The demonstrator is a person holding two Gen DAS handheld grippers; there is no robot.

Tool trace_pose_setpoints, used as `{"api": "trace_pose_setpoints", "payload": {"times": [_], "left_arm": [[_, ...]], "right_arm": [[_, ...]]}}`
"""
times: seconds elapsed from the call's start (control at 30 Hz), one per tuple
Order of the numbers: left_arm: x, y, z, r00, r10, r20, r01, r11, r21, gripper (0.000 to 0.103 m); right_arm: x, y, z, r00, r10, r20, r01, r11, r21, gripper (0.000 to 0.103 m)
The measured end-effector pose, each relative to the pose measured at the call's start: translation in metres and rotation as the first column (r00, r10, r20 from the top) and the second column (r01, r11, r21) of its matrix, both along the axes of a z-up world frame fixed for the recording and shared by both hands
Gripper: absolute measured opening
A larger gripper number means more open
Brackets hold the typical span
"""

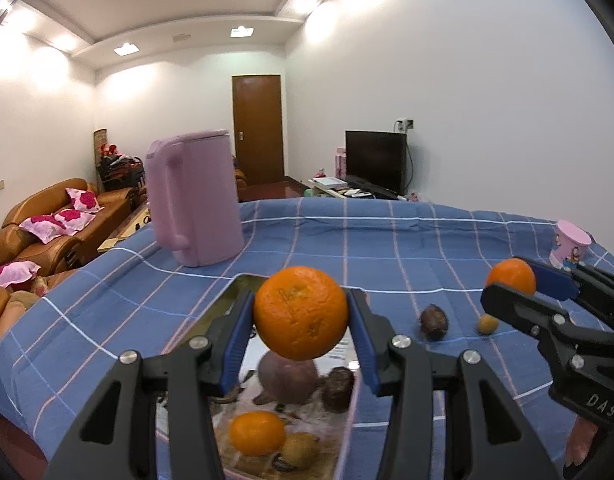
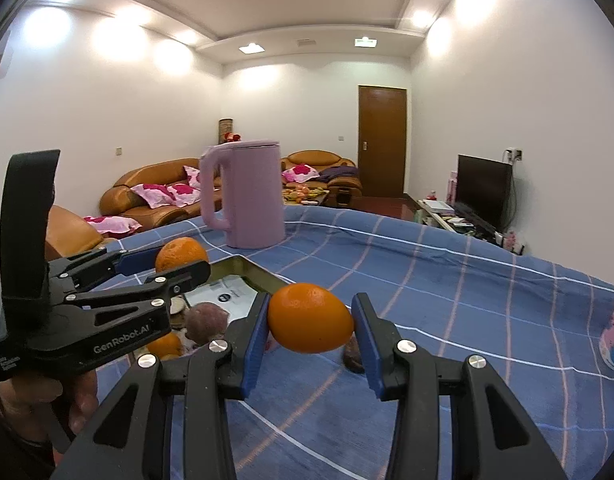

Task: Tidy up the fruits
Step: 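Carry the oranges with both tools over the pink tin, then open both tools to drop the oranges into the tin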

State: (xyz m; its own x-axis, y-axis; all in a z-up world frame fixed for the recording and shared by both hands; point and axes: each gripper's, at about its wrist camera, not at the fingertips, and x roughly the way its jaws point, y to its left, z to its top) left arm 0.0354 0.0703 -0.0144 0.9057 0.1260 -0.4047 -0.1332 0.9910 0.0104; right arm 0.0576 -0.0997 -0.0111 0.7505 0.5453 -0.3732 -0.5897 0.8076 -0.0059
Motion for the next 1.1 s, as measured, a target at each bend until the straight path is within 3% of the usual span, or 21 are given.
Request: {"api": "trace_pose_setpoints", "payload": {"times": [0.53,0.87,1.1], "left_arm": [[0.002,0.041,-0.008,0.997,0.067,-0.027,-0.068,0.998,-0.008,0.049],[0.020,0.069,-0.020,0.988,0.109,-0.112,-0.110,0.994,-0.005,0.049],[0.034,0.076,-0.029,0.979,0.111,-0.169,-0.110,0.994,0.011,0.049]], "right_arm": [[0.004,0.047,-0.003,0.997,0.082,-0.017,-0.082,0.997,-0.016,0.044],[0.007,0.086,-0.014,0.988,0.147,-0.046,-0.149,0.988,-0.051,0.044],[0.017,0.108,-0.035,0.977,0.169,-0.129,-0.181,0.979,-0.092,0.044]]}}
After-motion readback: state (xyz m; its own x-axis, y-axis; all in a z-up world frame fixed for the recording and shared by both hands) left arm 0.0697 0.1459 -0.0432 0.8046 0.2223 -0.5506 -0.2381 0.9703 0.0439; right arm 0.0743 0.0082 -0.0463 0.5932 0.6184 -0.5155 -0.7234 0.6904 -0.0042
